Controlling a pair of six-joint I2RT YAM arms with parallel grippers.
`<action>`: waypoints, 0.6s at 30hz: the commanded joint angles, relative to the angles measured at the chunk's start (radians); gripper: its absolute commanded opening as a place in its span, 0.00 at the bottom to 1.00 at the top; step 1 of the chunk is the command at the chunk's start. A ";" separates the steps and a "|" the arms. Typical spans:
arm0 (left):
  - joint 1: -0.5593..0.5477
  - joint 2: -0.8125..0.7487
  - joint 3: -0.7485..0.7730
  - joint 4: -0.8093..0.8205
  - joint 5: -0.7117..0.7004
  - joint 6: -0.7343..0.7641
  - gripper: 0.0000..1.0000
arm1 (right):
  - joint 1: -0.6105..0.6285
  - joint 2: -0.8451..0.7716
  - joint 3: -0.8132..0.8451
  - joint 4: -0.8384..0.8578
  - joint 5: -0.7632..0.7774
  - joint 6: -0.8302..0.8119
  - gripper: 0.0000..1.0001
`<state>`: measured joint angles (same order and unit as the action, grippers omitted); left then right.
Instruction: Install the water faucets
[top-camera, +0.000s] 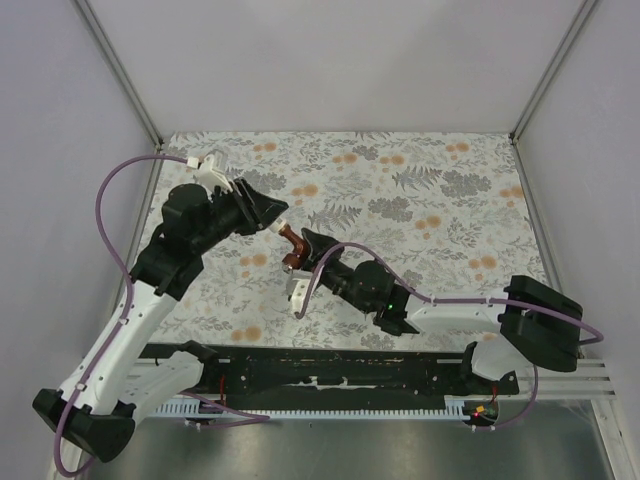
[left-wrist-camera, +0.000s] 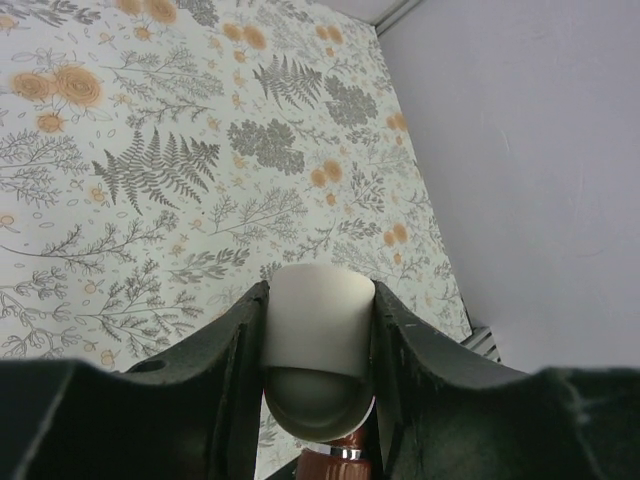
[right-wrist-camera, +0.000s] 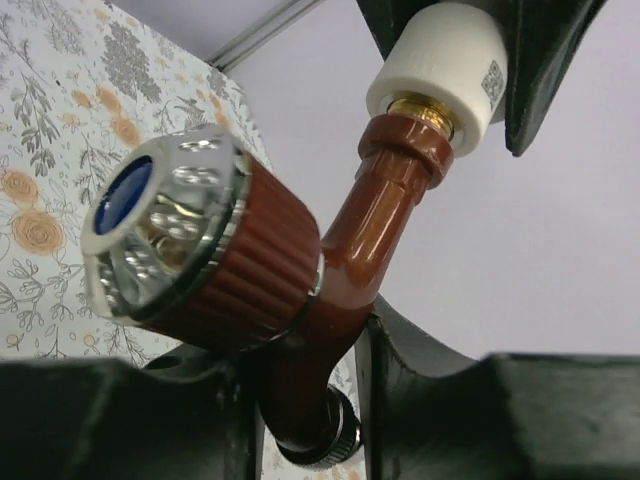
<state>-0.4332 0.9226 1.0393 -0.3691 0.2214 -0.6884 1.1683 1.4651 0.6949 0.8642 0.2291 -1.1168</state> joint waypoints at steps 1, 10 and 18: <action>-0.006 -0.027 0.027 0.094 0.038 0.012 0.02 | -0.024 -0.071 0.002 0.107 -0.077 0.280 0.26; -0.007 -0.128 -0.191 0.462 0.050 0.047 0.02 | -0.315 -0.183 0.014 0.005 -0.540 1.277 0.00; -0.006 -0.151 -0.427 1.025 0.107 -0.066 0.02 | -0.484 0.065 -0.004 0.454 -0.694 2.277 0.00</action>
<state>-0.4374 0.7799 0.6846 0.3271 0.2501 -0.7280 0.7498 1.4067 0.6922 0.9352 -0.4232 0.4622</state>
